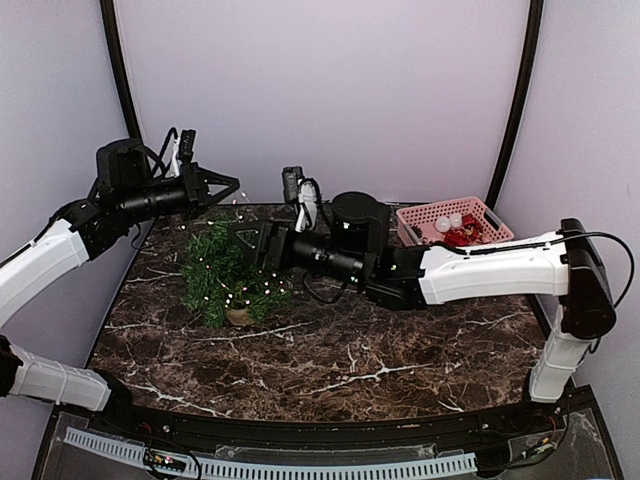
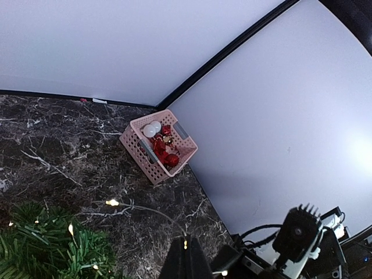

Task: Decorate the small christmas tree
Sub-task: Wrap the side of the string light in the gap of the branches.

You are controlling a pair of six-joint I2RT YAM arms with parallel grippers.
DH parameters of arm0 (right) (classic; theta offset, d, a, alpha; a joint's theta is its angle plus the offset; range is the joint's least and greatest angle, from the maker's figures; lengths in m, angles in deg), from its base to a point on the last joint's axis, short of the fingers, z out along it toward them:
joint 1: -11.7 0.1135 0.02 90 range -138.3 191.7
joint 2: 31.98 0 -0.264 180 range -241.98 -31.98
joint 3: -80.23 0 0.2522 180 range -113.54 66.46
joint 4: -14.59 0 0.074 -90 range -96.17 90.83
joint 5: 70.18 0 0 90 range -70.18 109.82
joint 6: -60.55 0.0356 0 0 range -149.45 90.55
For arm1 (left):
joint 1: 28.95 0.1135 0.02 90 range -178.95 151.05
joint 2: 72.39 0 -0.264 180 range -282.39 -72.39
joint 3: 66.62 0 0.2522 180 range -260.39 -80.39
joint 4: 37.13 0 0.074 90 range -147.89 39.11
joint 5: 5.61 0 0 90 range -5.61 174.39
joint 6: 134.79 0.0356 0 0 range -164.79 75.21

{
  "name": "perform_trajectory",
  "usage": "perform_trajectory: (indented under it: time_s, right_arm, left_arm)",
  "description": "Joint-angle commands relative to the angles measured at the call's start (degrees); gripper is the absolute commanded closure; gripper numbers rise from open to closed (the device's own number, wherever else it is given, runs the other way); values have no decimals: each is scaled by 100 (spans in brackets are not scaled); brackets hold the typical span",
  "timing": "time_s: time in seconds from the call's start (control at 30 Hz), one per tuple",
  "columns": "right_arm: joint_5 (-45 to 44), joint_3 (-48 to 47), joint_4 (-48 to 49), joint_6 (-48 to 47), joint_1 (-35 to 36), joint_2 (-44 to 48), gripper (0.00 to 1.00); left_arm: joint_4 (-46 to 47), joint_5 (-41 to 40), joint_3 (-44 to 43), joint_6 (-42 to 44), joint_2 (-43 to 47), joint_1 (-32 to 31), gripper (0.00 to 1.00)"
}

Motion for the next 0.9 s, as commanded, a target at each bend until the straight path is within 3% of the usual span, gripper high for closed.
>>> perform_trajectory:
  time_s: [0.0,0.23,0.47,0.6,0.73,0.87]
  right_arm:
    - [-351,-131,854,457,183,-62,21]
    - [-329,-893,633,543,210,-597,20]
    - [-378,-1232,431,671,178,-914,26]
    - [-432,-1421,338,508,148,-1107,37]
    - [-765,-1708,162,212,142,-1318,58]
    - [-1227,-1899,36,202,97,-1488,66]
  left_arm:
    - [472,-274,168,-117,188,36,100]
    - [500,-550,342,-150,404,33,100]
    - [475,-688,380,-124,512,40,100]
    - [467,-668,389,-149,529,40,100]
    - [468,-615,391,-176,543,47,100]
    - [420,-637,367,-164,599,56,100]
